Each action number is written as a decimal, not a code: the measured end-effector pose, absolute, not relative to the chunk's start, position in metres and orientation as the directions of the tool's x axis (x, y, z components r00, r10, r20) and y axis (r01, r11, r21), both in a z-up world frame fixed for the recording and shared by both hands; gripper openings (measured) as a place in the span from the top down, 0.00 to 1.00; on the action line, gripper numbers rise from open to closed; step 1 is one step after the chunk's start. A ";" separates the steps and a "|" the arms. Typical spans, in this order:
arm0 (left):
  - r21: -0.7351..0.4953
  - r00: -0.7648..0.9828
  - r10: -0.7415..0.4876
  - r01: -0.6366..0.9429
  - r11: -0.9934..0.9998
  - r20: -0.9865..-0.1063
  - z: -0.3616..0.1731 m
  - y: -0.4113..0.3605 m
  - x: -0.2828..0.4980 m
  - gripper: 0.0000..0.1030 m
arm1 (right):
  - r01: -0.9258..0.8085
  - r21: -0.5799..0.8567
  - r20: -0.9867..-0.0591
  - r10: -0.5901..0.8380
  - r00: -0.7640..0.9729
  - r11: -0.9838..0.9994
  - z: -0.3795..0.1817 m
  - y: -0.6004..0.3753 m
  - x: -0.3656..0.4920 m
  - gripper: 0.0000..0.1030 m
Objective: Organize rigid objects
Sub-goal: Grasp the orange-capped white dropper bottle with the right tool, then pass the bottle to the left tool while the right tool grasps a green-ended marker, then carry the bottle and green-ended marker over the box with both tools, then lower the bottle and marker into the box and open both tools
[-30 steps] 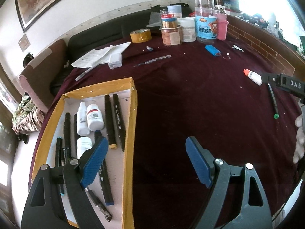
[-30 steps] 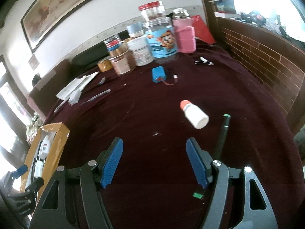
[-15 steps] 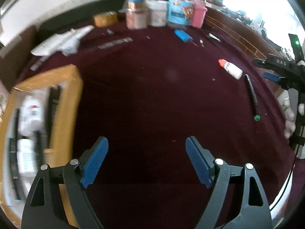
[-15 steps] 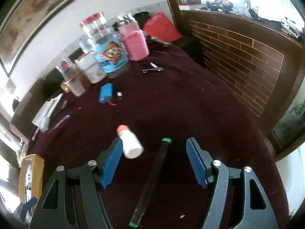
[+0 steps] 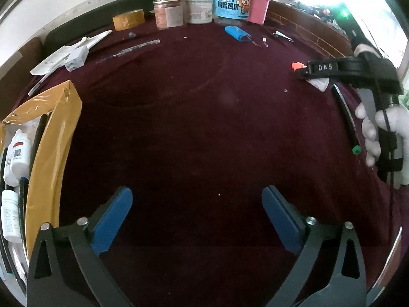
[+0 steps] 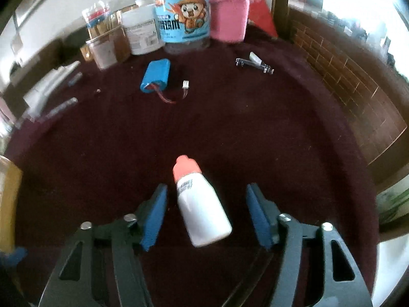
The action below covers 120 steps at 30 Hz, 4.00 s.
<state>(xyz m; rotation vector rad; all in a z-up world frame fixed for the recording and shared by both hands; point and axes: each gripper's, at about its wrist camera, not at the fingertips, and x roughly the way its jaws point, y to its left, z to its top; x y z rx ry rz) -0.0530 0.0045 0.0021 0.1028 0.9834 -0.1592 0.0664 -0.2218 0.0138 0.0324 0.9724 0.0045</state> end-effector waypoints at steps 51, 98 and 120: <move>-0.197 0.524 -0.266 0.185 0.963 -0.809 0.022 -0.009 -0.042 0.00 | 0.095 0.060 -0.830 -0.003 0.558 0.994 0.012 -0.233 -0.003 0.62; -0.318 0.703 -0.031 -0.281 0.906 -0.710 0.046 0.297 -0.154 0.77 | -0.437 0.539 -0.703 0.670 0.238 0.720 0.054 0.080 -0.069 0.87; -0.126 0.752 0.251 -0.405 0.906 -0.609 0.070 0.286 -0.182 0.24 | -0.429 0.314 -0.751 0.498 0.433 0.847 0.063 0.111 -0.089 0.60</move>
